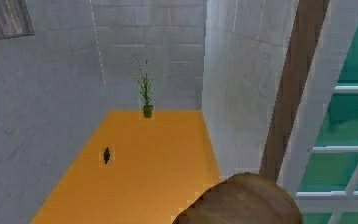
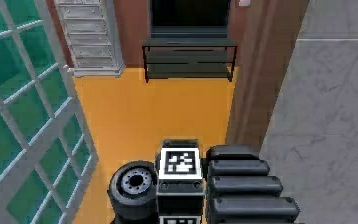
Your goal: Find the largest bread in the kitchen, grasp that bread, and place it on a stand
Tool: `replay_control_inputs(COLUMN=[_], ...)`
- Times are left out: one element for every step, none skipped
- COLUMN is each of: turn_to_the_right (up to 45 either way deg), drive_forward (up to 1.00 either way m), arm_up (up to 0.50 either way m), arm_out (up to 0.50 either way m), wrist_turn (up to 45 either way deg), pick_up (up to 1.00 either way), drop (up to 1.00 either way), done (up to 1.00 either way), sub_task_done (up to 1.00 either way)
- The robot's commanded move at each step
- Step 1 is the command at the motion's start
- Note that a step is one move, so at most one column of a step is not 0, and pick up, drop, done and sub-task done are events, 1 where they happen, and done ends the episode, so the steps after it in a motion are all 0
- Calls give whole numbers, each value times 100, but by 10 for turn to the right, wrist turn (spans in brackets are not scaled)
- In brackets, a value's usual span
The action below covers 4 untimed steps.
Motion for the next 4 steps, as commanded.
replay_control_inputs(turn_to_the_right=[450, 360, 0, 60], drive_forward=[0, 0, 25, 0], arm_up=[0, 0, 0, 0], arm_out=[0, 0, 0, 0], wrist_turn=[0, 0, 0, 0], pick_up=[0, 0, 0, 0], drop=[0, 0, 0, 0], done=[0, 0, 0, 0], sub_task_done=[0, 0, 0, 0])
